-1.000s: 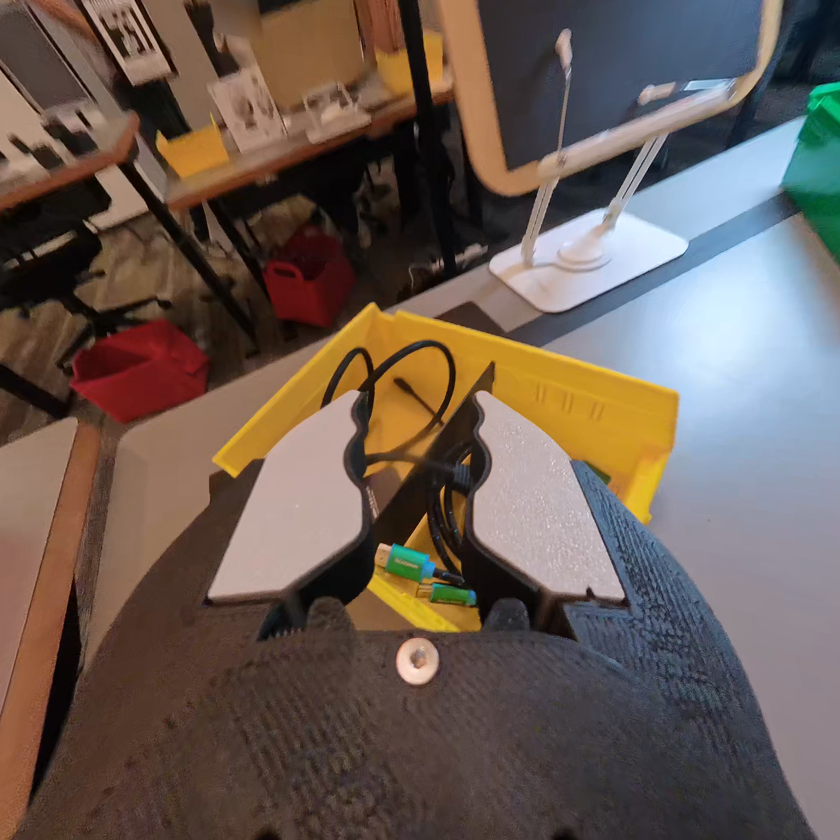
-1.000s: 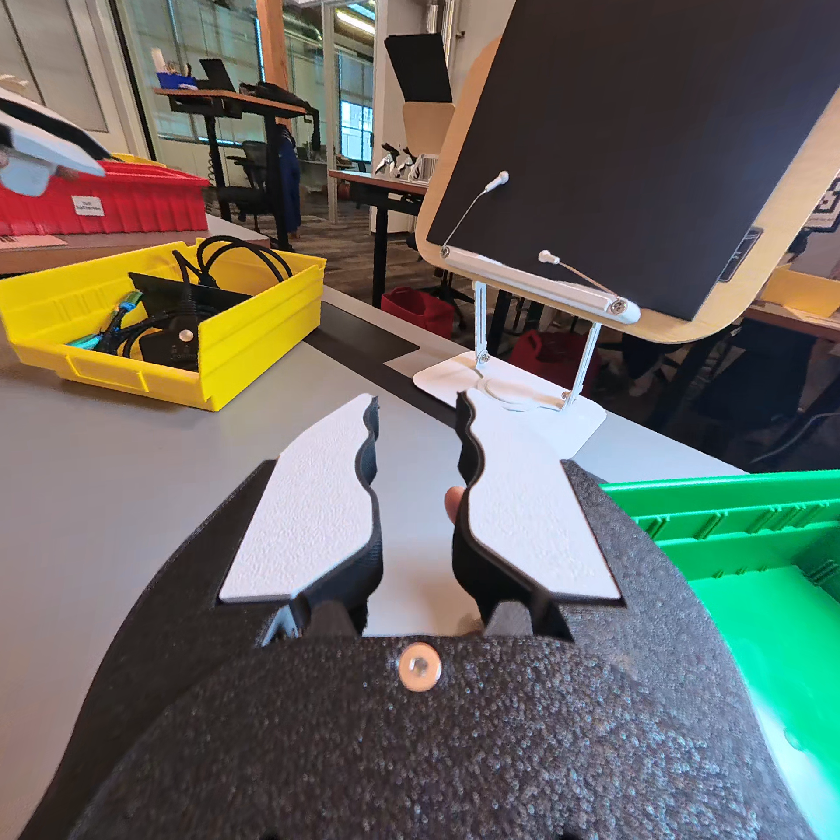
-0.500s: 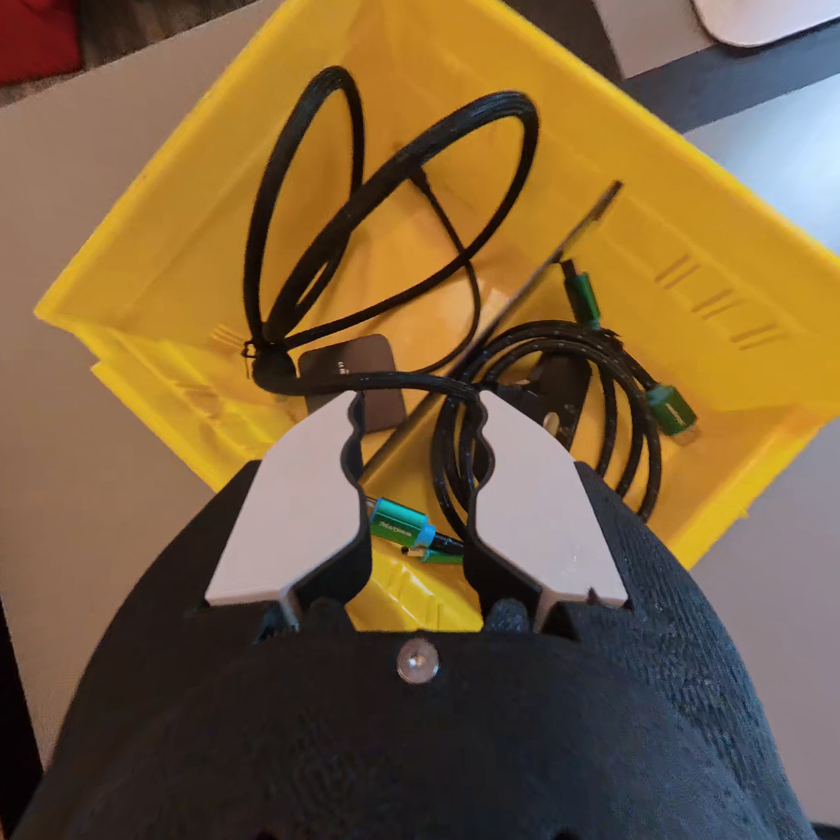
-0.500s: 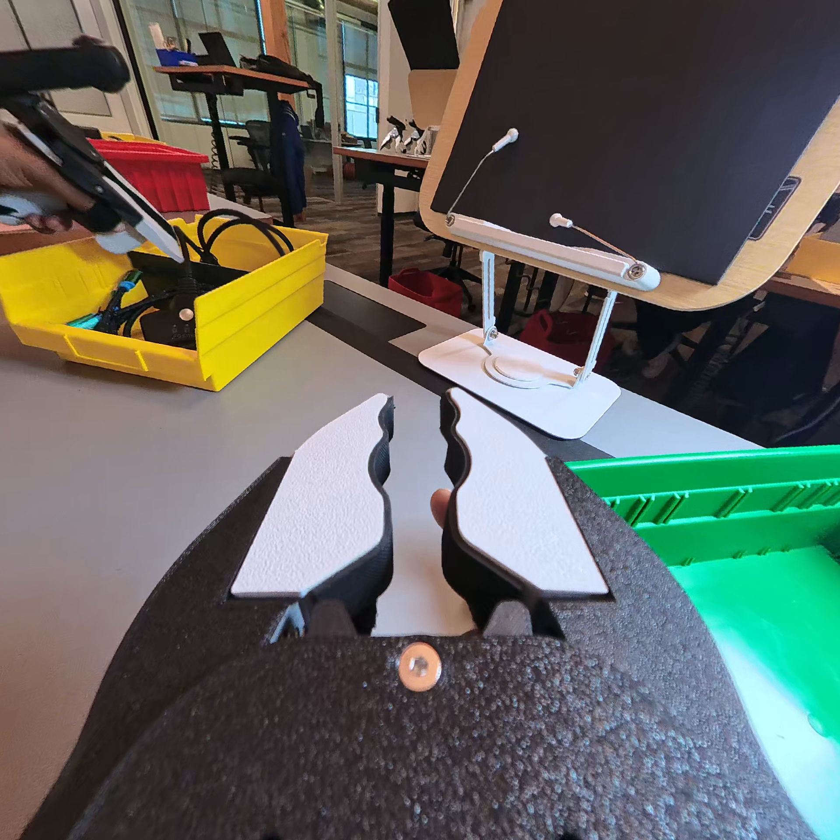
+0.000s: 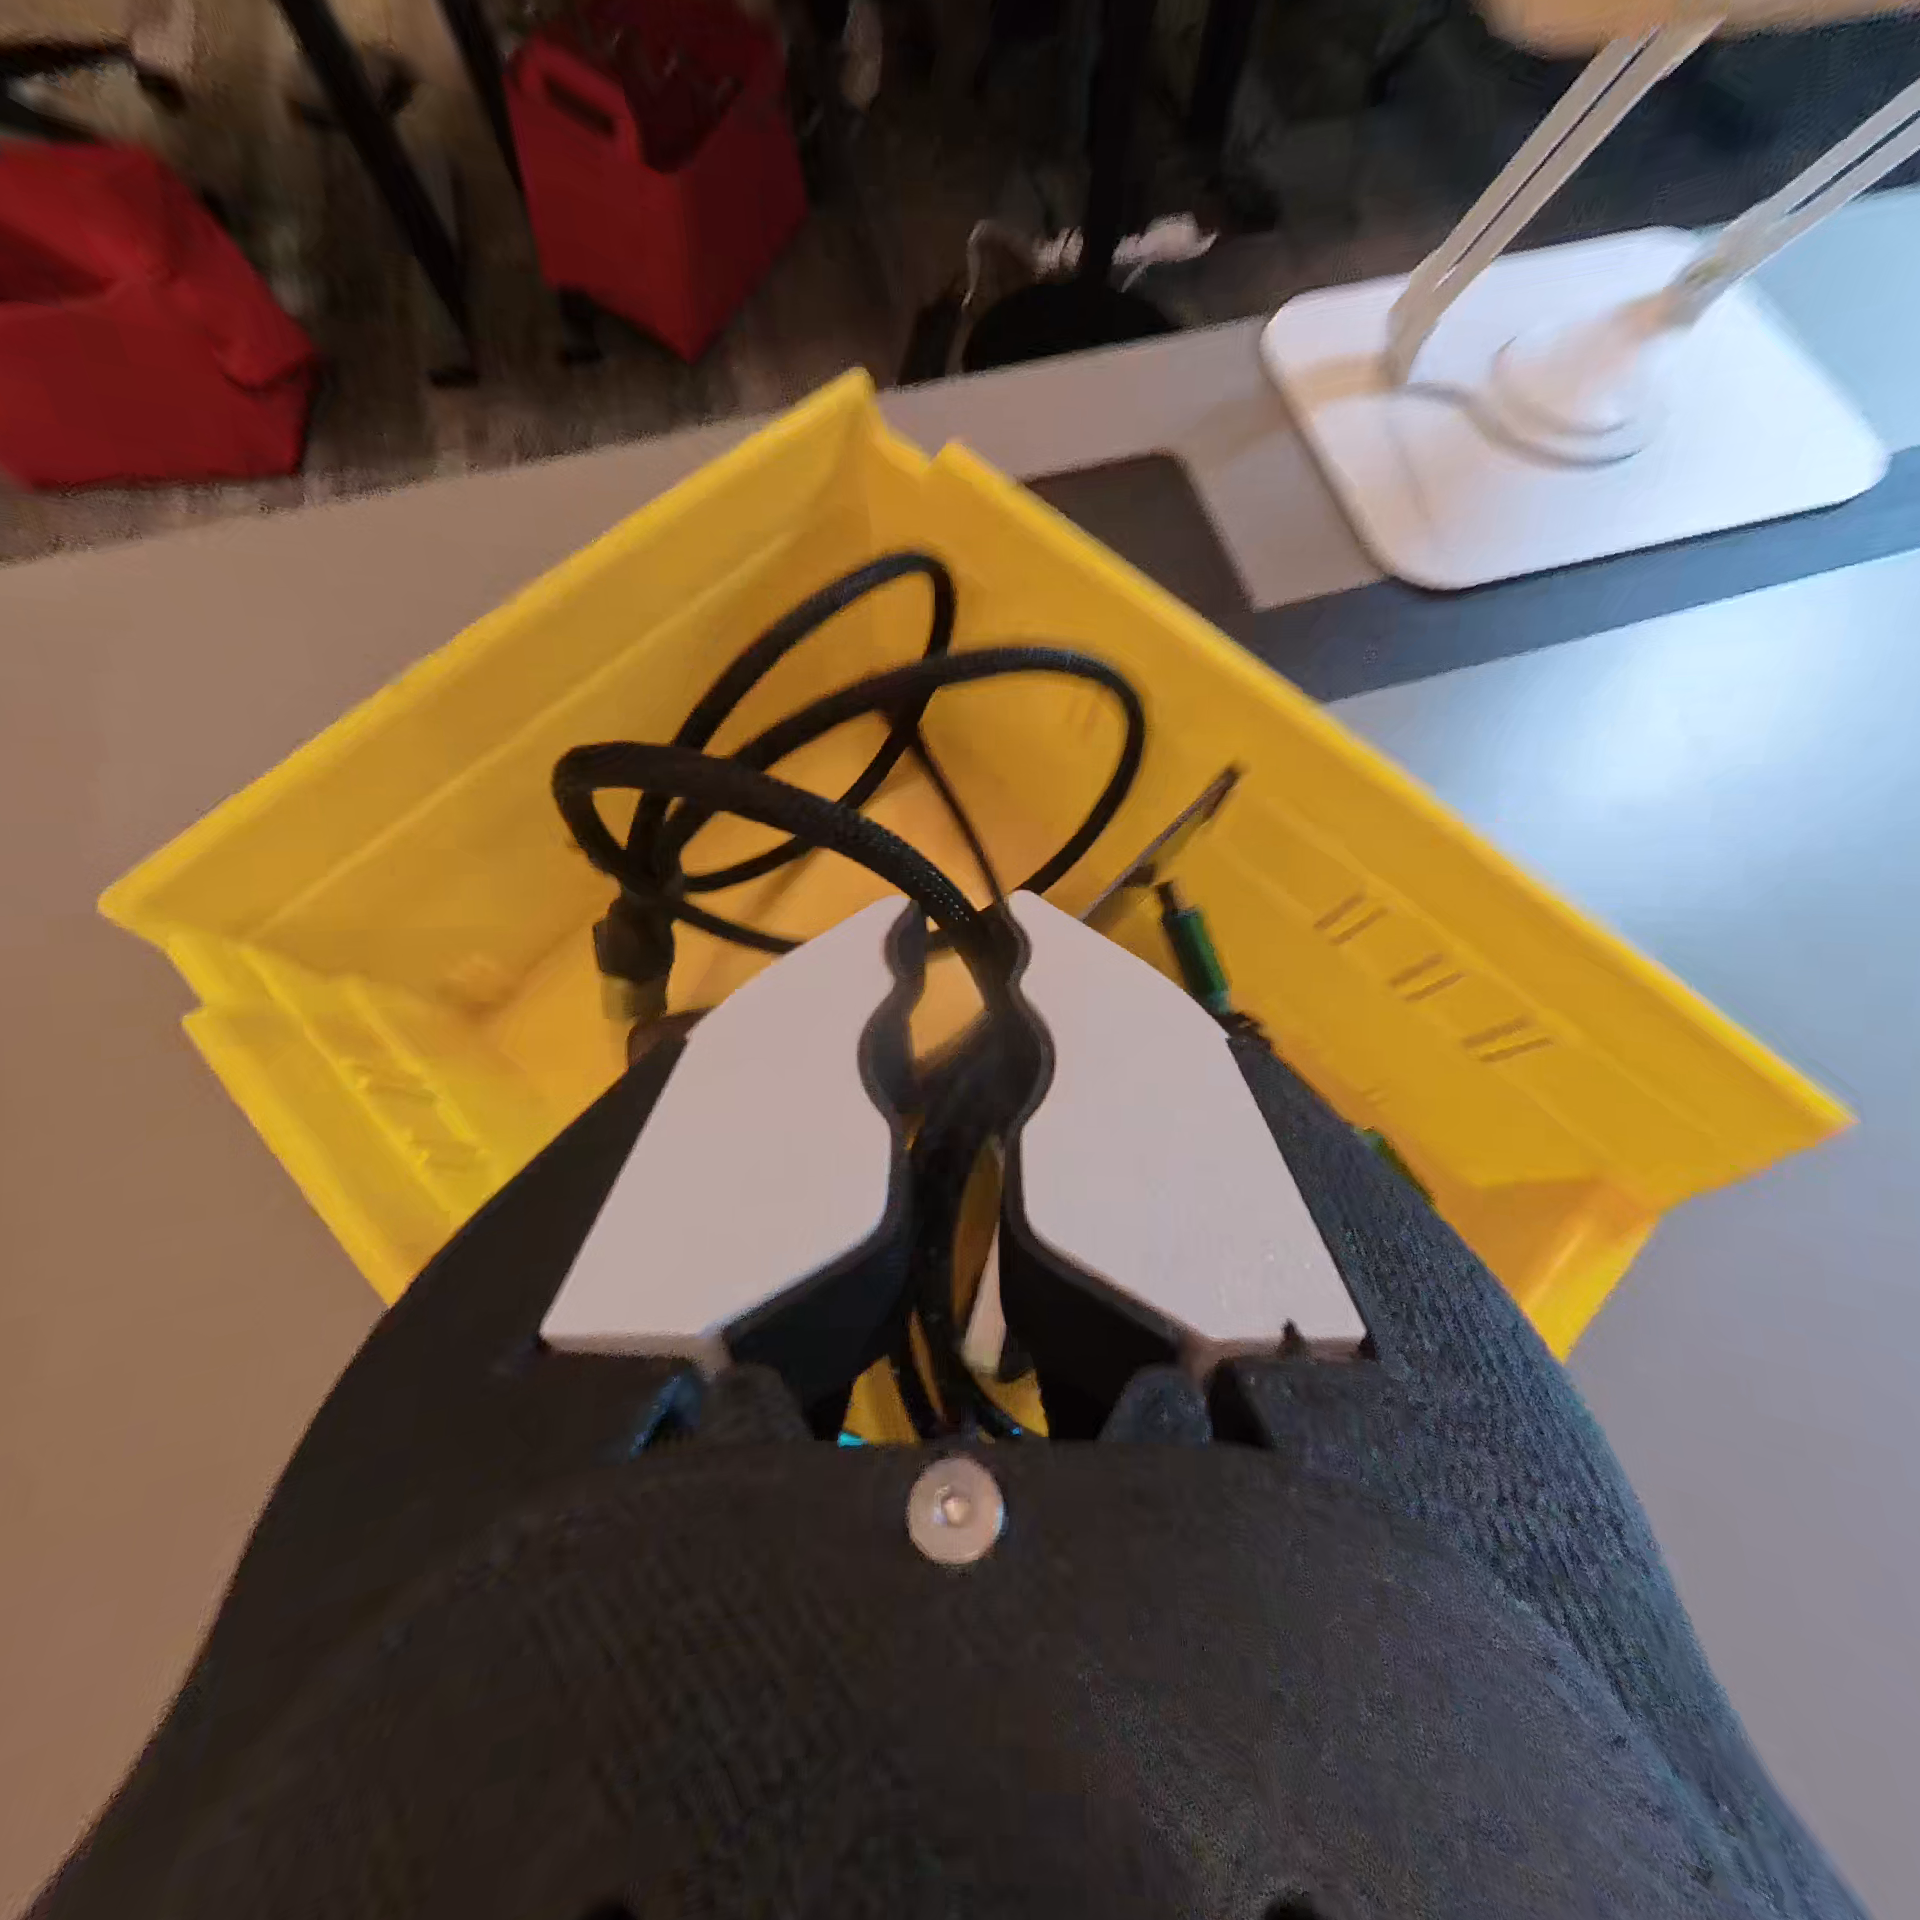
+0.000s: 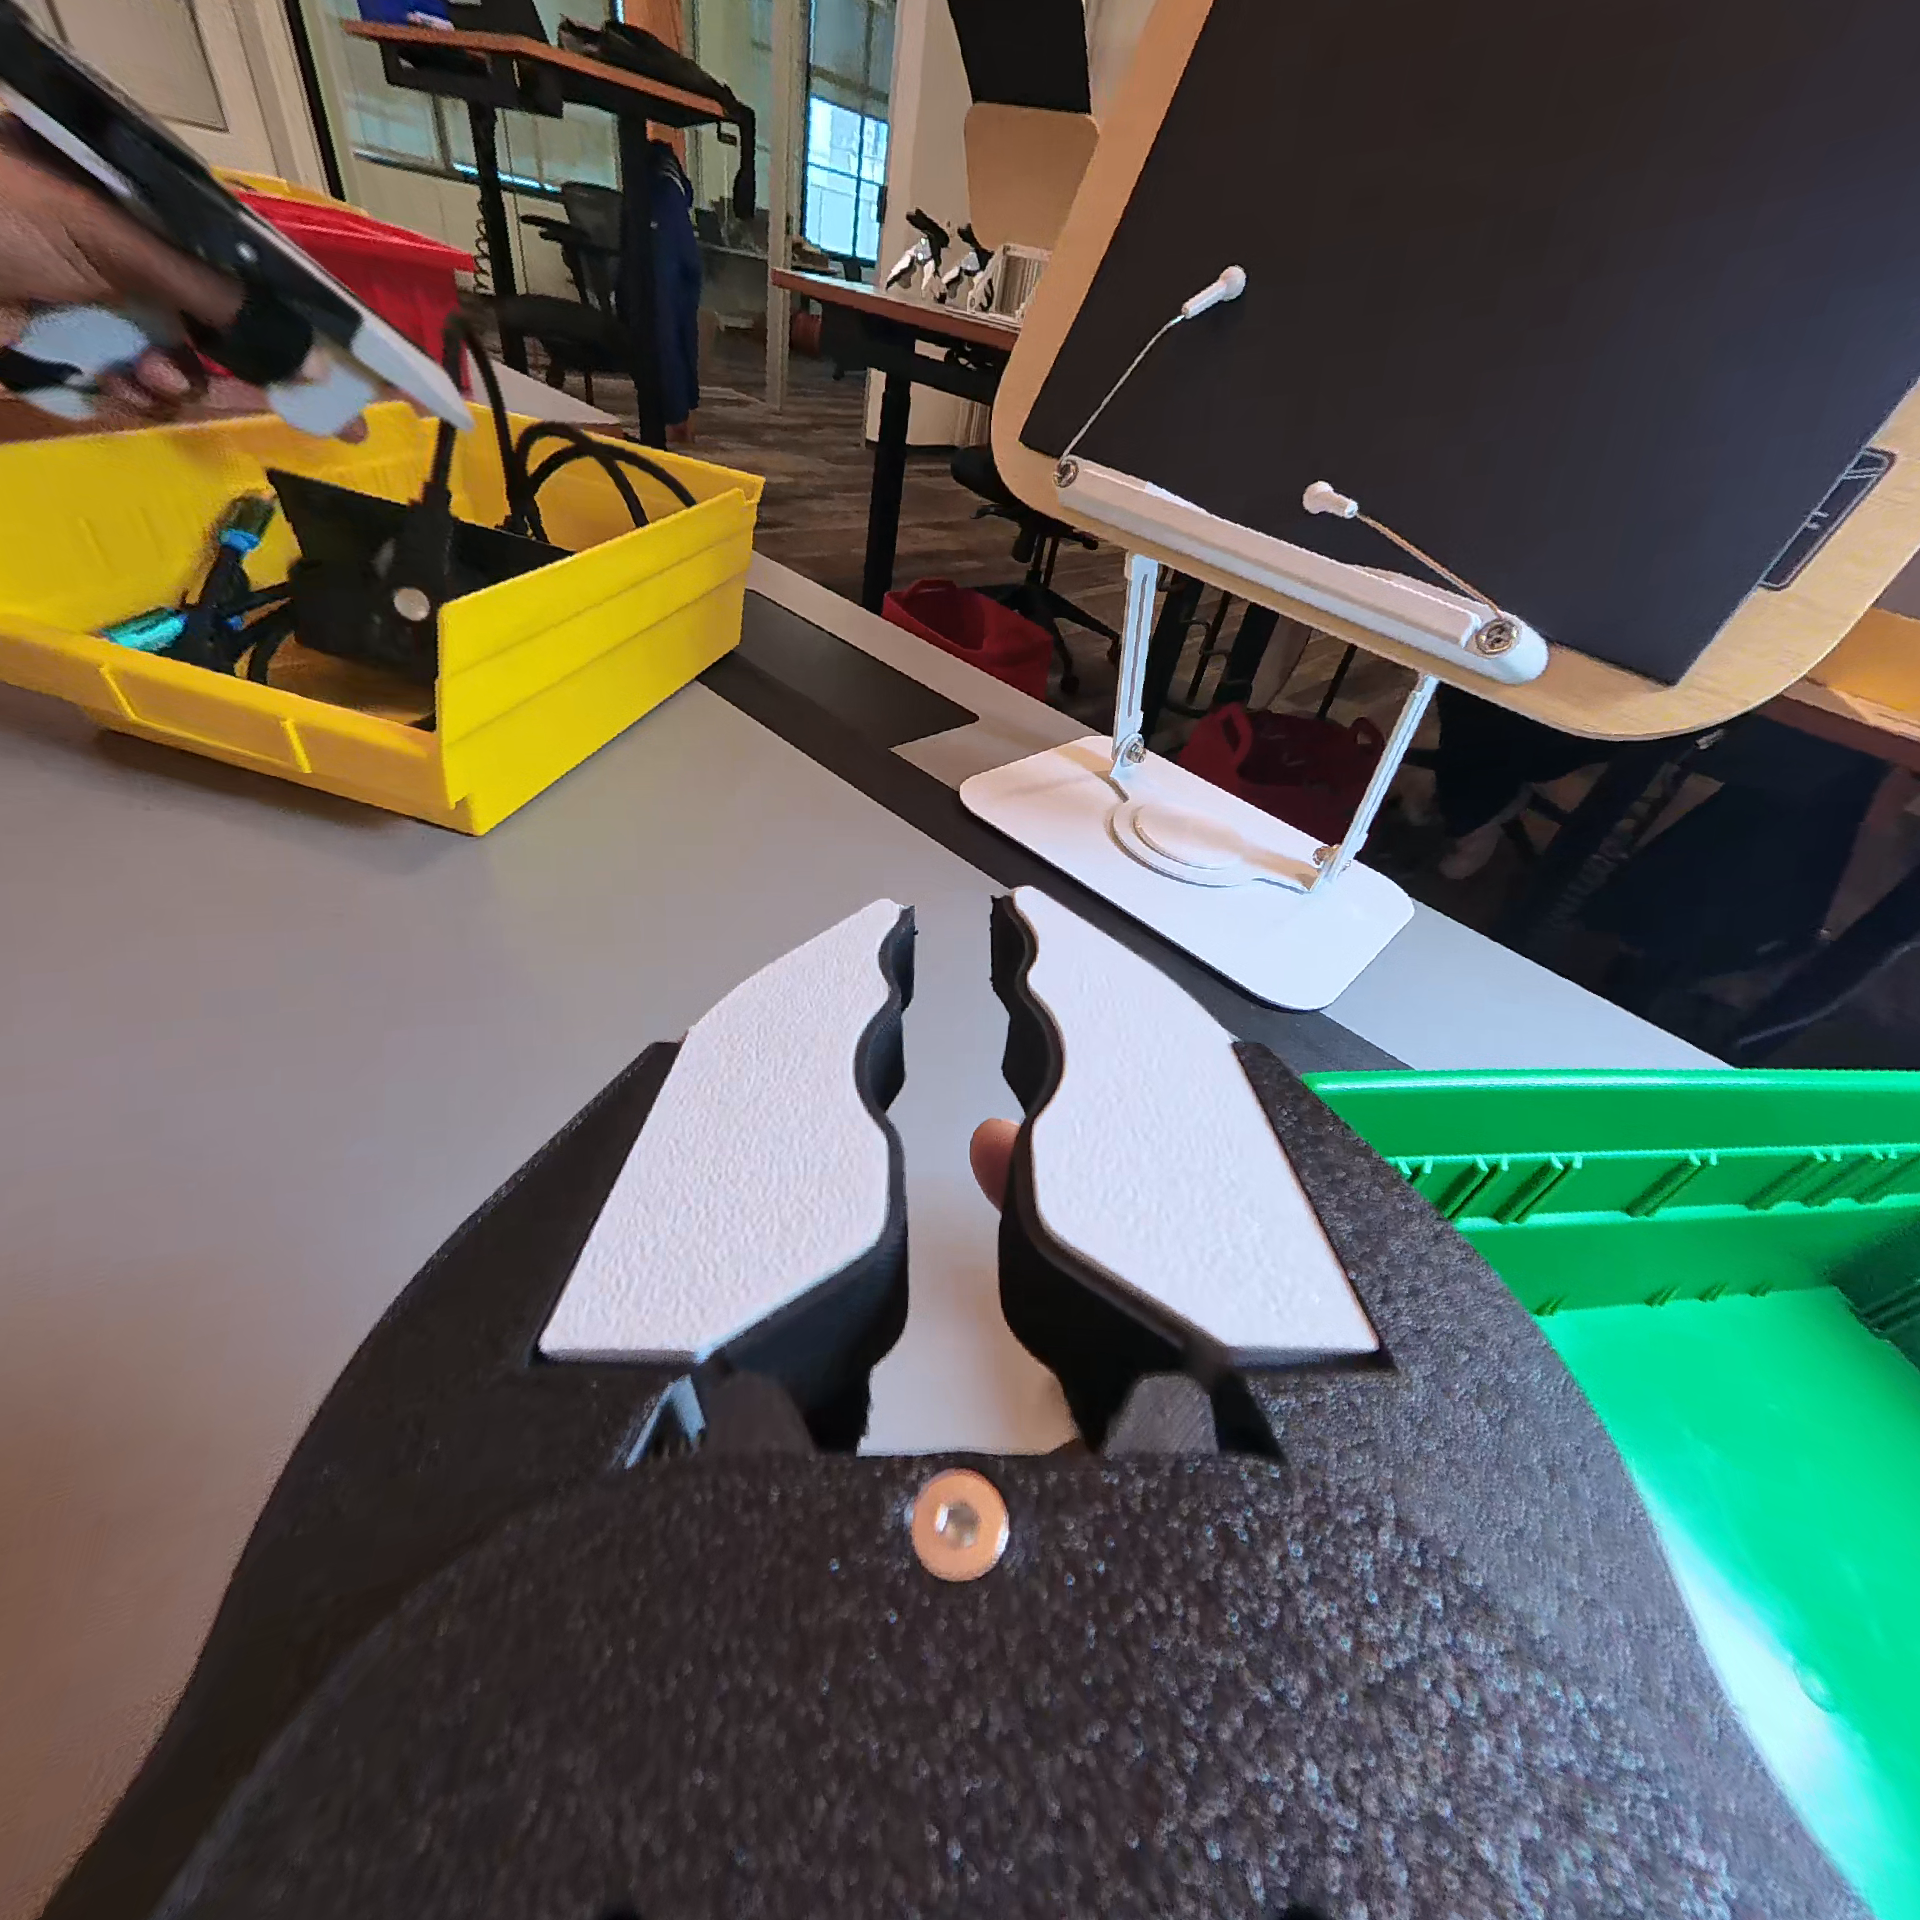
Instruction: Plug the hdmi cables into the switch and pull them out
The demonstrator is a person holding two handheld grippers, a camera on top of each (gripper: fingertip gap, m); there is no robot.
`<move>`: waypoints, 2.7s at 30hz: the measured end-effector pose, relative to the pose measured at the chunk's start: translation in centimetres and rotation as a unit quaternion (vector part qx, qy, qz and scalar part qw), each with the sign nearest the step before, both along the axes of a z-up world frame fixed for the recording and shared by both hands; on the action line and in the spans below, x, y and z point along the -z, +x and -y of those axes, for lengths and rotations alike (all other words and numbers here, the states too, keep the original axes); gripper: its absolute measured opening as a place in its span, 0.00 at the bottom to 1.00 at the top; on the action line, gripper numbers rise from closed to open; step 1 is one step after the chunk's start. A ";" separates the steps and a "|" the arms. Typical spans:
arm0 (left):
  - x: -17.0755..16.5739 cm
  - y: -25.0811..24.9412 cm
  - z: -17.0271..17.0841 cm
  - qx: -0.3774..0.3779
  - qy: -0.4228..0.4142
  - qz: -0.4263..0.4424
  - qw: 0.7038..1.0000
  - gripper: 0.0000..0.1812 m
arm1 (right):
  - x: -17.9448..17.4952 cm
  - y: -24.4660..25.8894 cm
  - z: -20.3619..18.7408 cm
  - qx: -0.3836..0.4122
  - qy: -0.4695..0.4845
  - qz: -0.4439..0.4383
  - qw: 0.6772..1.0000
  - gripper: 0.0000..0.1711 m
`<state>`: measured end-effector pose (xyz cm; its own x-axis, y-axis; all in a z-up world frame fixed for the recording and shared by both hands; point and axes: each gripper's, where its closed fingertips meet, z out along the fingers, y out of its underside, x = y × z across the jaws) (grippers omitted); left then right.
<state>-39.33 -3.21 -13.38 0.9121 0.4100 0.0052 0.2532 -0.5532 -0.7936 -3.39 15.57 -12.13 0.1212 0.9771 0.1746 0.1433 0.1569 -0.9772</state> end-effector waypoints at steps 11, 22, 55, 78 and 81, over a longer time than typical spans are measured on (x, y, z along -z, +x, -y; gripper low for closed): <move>-18.6 10.4 0.6 0.083 0.349 -0.049 0.932 0.04 | -0.3 -0.4 0.7 -0.010 -0.010 -0.016 1.000 0.07; -21.8 26.6 -2.6 0.327 0.453 0.083 0.825 0.05 | -3.6 -0.1 6.2 -0.085 0.126 -0.073 0.986 0.13; -11.6 33.6 -9.9 0.387 0.303 0.282 0.824 0.23 | -11.0 3.0 11.5 -0.028 0.450 -0.104 0.887 0.13; -18.8 42.7 0.1 0.576 0.394 -0.184 0.692 0.12 | -15.4 7.0 16.6 -0.327 0.110 -0.116 0.931 0.17; -21.1 42.4 1.2 0.573 0.475 -0.087 0.662 0.12 | -14.8 7.3 14.7 -0.358 0.063 -0.127 0.923 0.22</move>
